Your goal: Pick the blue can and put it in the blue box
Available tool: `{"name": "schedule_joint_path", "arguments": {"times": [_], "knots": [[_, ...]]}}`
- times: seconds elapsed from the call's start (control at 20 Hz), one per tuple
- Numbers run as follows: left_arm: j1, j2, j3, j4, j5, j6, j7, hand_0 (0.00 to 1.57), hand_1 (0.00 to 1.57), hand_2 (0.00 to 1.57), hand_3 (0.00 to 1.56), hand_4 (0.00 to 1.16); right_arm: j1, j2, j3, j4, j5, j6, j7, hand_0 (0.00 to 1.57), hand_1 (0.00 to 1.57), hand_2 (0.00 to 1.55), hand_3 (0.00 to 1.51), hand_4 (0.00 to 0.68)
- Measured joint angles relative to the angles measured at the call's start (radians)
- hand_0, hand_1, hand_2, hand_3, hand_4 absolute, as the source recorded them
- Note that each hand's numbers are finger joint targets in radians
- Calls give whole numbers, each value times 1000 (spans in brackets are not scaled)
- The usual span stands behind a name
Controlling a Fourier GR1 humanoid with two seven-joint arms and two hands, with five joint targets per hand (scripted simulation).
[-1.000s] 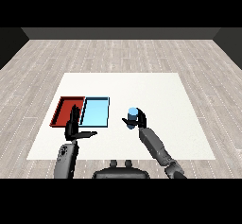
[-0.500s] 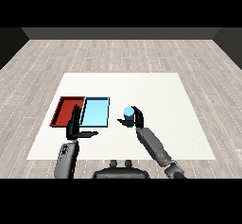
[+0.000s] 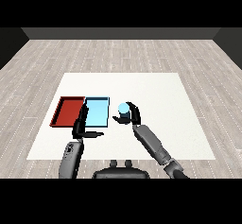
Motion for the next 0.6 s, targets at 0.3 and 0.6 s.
{"name": "schedule_joint_path", "arguments": {"times": [0.3,0.6], "knots": [[-15,-9,-42,18,-5,28,0,0,0,0,0,0,30,-78,-76,-84,25,119,35,1448,1448,1471,1353,539],[-49,-11,-104,9,13,60,46,0,0,0,0,0,78,-124,-143,-136,48,216,38,1450,1450,1462,1358,567]]}}
